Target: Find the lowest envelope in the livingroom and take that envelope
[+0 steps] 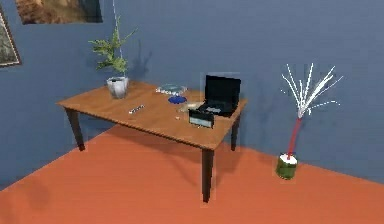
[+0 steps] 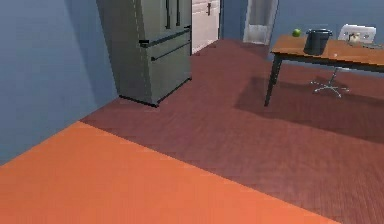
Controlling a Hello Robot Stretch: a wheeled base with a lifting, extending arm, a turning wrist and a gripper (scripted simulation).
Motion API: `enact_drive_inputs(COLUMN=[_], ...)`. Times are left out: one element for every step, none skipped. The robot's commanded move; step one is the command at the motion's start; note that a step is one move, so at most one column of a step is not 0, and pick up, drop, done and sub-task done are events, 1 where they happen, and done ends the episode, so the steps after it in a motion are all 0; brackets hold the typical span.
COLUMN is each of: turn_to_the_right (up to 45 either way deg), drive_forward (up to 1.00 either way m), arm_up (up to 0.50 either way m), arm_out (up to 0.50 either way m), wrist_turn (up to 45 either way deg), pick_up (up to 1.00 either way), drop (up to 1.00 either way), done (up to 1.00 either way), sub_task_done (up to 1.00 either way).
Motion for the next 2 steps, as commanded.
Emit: enact_drive_inputs(turn_to_the_right=[6.0,0.0], drive_forward=[0.0,0.5], arm_up=[0.0,0.0], arm_out=[0.0,0.0], wrist_turn=[0.0,0.0], pick_up=[0.0,0.0], drop=[0.0,0.0], done=[0.0,0.0], sub_task_done=[0.0,0.0])
